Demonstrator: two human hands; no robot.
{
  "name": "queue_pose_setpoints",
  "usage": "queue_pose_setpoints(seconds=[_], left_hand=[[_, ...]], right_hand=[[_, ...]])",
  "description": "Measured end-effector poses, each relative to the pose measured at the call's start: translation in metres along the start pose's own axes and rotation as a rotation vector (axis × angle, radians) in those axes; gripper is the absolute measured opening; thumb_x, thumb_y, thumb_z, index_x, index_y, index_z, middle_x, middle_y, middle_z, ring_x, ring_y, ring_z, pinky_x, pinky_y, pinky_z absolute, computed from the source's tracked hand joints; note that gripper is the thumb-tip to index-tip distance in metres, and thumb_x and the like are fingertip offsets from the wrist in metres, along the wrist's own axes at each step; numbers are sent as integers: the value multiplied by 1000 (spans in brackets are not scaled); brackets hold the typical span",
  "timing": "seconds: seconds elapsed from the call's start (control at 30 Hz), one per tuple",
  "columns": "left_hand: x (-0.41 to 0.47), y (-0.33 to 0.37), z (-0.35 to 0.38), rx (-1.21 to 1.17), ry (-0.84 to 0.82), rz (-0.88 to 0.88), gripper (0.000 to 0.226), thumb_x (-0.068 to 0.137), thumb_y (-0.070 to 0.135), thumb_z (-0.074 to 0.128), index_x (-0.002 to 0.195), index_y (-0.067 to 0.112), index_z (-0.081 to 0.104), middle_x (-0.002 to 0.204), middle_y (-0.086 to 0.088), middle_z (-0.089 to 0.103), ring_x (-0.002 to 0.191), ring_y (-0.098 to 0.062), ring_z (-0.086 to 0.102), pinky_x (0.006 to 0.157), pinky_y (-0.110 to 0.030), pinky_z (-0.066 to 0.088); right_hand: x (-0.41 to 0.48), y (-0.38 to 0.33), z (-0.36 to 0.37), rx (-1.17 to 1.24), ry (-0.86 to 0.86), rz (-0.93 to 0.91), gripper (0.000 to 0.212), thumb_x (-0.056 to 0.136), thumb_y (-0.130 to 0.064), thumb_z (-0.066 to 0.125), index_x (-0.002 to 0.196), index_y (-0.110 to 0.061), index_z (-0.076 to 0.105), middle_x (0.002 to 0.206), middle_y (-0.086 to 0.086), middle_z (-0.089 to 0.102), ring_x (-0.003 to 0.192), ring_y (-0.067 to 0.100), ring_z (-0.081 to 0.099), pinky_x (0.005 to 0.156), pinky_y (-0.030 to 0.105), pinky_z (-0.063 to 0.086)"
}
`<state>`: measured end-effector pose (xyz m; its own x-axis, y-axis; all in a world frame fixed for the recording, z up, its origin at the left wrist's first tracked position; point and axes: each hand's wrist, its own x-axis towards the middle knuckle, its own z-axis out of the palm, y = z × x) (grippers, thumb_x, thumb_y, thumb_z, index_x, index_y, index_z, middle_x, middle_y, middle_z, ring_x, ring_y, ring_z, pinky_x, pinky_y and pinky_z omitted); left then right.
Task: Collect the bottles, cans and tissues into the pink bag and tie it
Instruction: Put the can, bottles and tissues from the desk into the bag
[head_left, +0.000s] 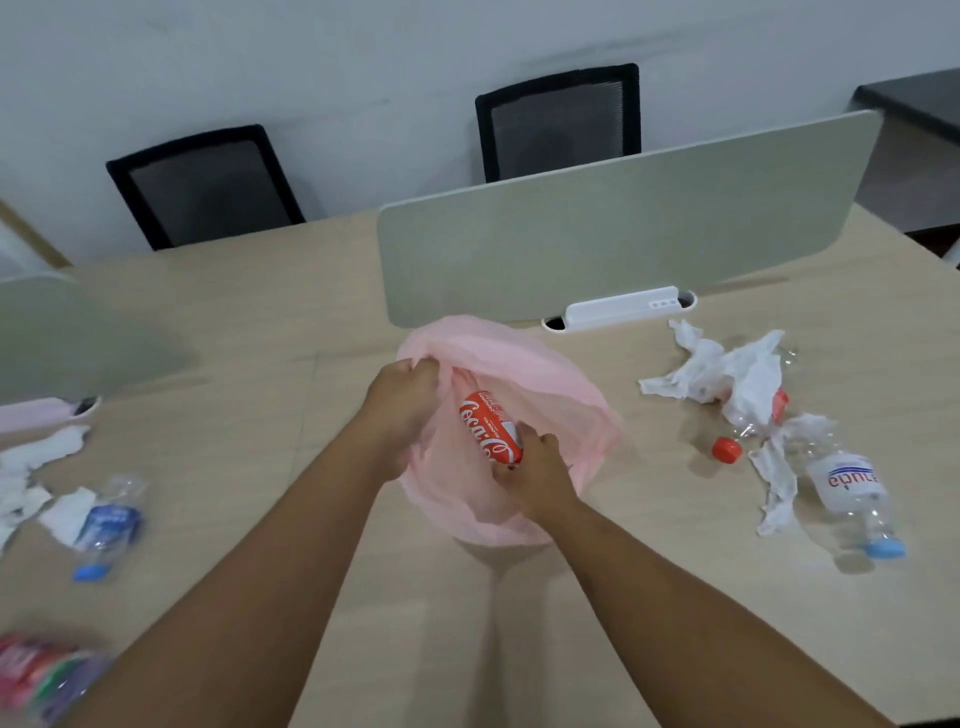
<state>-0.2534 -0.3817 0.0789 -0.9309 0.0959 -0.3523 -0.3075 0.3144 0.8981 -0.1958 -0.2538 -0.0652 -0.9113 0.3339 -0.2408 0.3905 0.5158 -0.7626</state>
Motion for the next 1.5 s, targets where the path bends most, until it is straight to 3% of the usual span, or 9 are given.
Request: queue_pose_setpoints(seconds=[0.4, 0.53, 0.6, 0.77, 0.97, 1.07, 1.13, 1.3, 1.5], left_hand=[[-11, -25, -7, 25, -105, -28, 40, 98, 23, 42, 60, 12, 45, 36, 10, 41, 30, -9, 38, 33, -14, 27], [-6, -31, 14, 81, -117, -19, 33, 93, 28, 46, 62, 15, 47, 52, -1, 42, 43, -18, 37, 45, -21, 29], [-5, -35, 27, 102, -112, -36, 29, 91, 29, 48, 67, 14, 54, 58, -7, 49, 51, -24, 43, 52, -24, 36], [-4, -39, 59, 228, -102, 11, 26, 90, 31, 50, 89, 9, 64, 82, -12, 61, 65, -26, 54, 59, -26, 41], [-1, -49, 85, 370, -93, 127, 21, 103, 27, 46, 97, 8, 53, 92, -13, 54, 61, -11, 46, 57, -20, 36], [0, -56, 95, 411, -36, 116, 24, 102, 26, 46, 94, 6, 56, 77, -7, 53, 60, -13, 46, 55, -21, 35], [0, -62, 99, 463, 33, 108, 26, 100, 27, 46, 94, 6, 61, 75, -2, 53, 61, -15, 48, 54, -22, 35], [-6, -64, 106, 416, 52, 67, 22, 100, 25, 46, 96, 8, 59, 76, -4, 57, 60, -19, 51, 49, -22, 35], [-7, -44, 99, 315, 18, 37, 23, 98, 25, 48, 84, 12, 58, 80, -10, 59, 63, -21, 50, 55, -26, 36]], right_hand=[[-2, 15, -8, 141, -7, 94, 70, 84, -19, 69, 145, -10, 37, 139, 13, 48, 125, 27, 50, 98, 19, 34], [-33, 62, -63, 50, 219, 89, 38, 83, -31, 69, 117, -14, 64, 114, 5, 60, 104, 21, 59, 93, 37, 48], [-51, 92, -99, -168, 420, 110, 42, 79, -43, 69, 113, -19, 66, 113, 3, 59, 107, 24, 57, 89, 39, 47], [-76, 171, -168, -572, 512, 377, 97, 64, -70, 69, 147, -39, 31, 157, 12, 20, 141, 46, 16, 107, 60, 24], [-61, 200, -194, -702, 440, 444, 113, 66, -79, 59, 151, -43, -6, 161, 11, -12, 143, 50, -5, 107, 68, 19], [-40, 207, -193, -693, 401, 448, 113, 65, -83, 55, 149, -45, -11, 161, 9, -13, 142, 52, 0, 102, 67, 25], [-29, 215, -190, -696, 406, 463, 105, 70, -78, 56, 148, -48, -8, 161, 6, -8, 134, 48, 20, 89, 57, 40], [-40, 232, -193, -562, 466, 458, 81, 88, -26, 57, 147, -51, 7, 148, 2, 25, 90, 30, 45, 55, 29, 35], [-85, 217, -201, -452, 441, 340, 80, 85, -38, 56, 147, -52, 7, 149, 0, 26, 92, 27, 49, 64, 31, 38]])
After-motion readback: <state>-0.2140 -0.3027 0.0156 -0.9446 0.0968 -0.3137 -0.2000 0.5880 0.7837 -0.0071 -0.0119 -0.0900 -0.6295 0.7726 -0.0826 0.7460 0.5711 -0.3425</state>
